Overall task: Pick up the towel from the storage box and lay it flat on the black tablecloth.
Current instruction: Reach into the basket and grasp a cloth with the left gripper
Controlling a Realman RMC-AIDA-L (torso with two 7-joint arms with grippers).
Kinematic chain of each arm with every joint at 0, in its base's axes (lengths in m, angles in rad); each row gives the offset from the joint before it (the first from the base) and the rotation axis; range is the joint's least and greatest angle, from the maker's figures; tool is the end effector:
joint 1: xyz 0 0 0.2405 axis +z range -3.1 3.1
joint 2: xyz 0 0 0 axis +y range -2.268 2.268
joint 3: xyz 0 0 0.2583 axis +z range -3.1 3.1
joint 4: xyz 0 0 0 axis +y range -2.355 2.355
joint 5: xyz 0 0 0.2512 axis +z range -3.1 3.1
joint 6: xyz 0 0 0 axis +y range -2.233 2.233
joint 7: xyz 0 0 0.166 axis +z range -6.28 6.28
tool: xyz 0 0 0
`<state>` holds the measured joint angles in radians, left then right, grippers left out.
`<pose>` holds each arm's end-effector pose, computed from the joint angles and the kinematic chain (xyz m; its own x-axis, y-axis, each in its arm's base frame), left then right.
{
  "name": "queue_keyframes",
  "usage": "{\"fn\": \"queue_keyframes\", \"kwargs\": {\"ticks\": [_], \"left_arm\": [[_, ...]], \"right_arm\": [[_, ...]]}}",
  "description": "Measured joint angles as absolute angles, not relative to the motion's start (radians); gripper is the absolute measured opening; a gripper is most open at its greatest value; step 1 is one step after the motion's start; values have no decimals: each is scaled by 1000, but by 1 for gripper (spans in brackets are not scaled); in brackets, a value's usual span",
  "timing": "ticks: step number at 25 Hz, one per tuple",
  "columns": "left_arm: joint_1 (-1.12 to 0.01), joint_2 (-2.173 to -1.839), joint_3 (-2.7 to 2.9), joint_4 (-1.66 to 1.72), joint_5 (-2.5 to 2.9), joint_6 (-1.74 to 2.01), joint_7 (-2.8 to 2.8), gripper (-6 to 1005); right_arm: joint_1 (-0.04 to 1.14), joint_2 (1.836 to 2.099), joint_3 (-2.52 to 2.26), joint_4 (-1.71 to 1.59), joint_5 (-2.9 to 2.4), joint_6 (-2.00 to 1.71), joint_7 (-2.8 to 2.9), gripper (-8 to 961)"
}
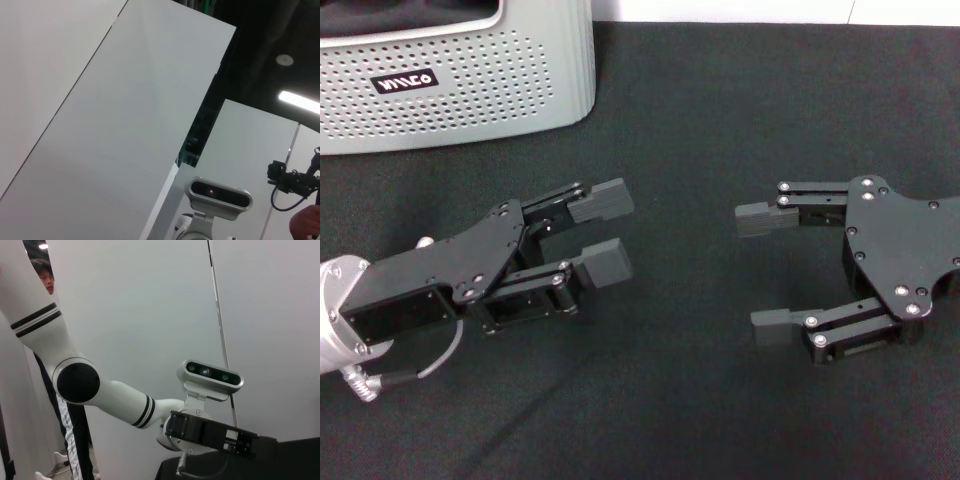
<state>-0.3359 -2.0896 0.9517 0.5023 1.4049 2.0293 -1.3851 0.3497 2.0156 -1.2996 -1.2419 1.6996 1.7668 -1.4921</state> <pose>-0.2461 0.2685 -0.0088 0.3548 0.3807 0.8539 0.3070 -0.9101 0.2783 0.1371 0.3154 0.0187 0.8068 -0.0766 -0.5859 -0.0114 -0.9934 0.1141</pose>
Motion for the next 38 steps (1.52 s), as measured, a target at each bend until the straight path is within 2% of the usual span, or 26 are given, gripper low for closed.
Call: {"fn": "queue_keyframes", "kwargs": {"ticks": [38], "left_arm": [[-341,-2085,867,504,1400,2018,-1406,764]], "right_arm": [[380,2016,-1273,-1177,1702,1737,-1504,855]]}}
